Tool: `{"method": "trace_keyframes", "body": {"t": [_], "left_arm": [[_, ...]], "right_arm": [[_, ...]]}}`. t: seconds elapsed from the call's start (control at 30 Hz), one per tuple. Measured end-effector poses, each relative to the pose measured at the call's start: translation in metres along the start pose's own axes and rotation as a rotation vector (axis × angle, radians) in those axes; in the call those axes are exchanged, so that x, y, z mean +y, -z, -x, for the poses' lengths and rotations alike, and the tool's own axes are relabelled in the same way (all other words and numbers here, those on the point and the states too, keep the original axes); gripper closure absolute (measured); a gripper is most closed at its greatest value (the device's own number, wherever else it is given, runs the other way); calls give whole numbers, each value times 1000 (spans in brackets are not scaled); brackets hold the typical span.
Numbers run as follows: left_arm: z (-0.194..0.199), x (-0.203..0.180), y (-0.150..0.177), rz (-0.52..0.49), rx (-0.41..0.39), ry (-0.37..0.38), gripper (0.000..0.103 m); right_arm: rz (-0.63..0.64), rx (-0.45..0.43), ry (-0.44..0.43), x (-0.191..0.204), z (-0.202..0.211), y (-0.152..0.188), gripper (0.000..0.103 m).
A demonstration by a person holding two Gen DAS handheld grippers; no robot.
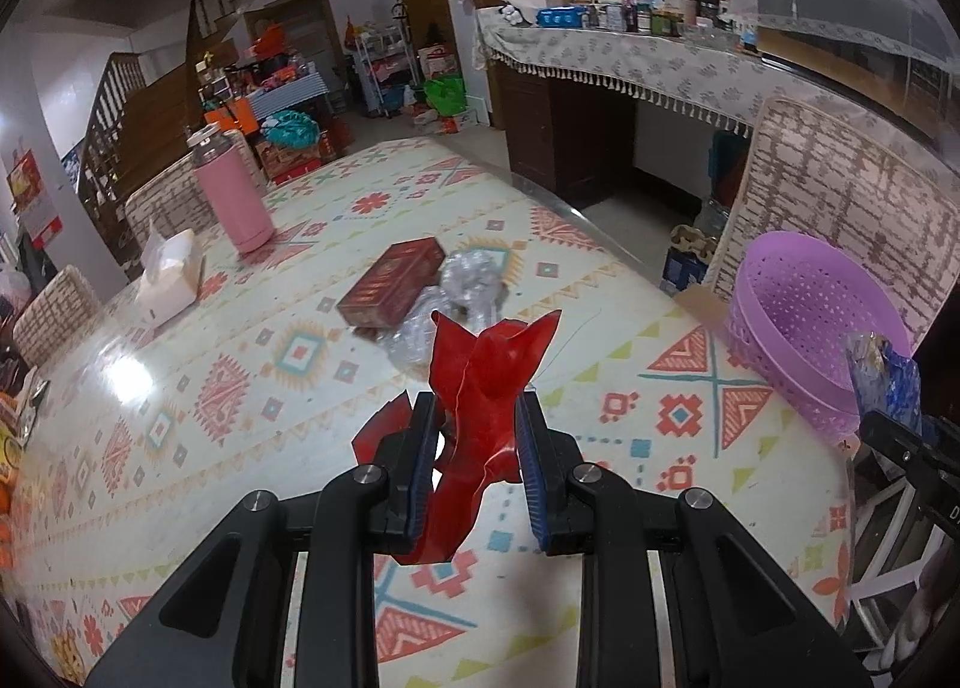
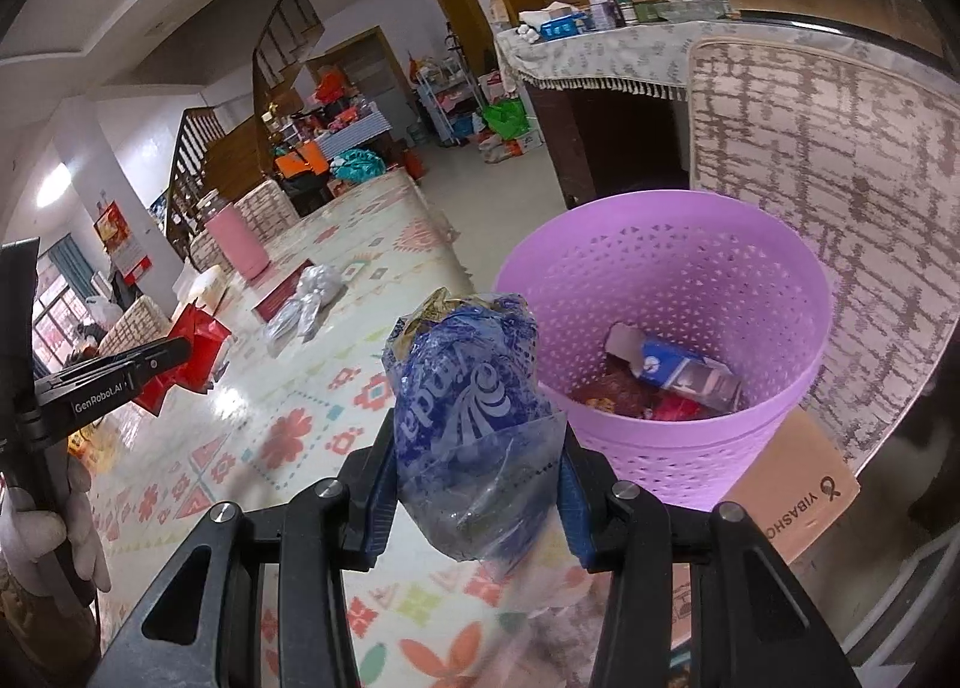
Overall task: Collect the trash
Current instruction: 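Carry the red wrapper and blue bag over the pink wastebasket, then open both grippers over the wastebasket to drop the wrapper and bag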
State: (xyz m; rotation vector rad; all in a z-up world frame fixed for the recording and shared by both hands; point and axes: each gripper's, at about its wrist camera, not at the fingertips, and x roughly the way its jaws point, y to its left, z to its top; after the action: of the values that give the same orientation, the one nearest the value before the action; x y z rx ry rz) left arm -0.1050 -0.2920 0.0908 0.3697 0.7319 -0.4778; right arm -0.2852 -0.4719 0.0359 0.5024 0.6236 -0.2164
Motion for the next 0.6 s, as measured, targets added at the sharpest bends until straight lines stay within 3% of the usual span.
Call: {"method": "trace_keyframes", "body": {"t": [0.23, 0.6], "left_arm": [[-8, -23, -8, -34, 11, 22, 78], [-20, -62, -44, -41, 39, 201, 78]], "right_arm": [[-36, -8, 10, -18, 4, -2, 54], [-67, -43, 49, -45, 13, -18, 54]]}}
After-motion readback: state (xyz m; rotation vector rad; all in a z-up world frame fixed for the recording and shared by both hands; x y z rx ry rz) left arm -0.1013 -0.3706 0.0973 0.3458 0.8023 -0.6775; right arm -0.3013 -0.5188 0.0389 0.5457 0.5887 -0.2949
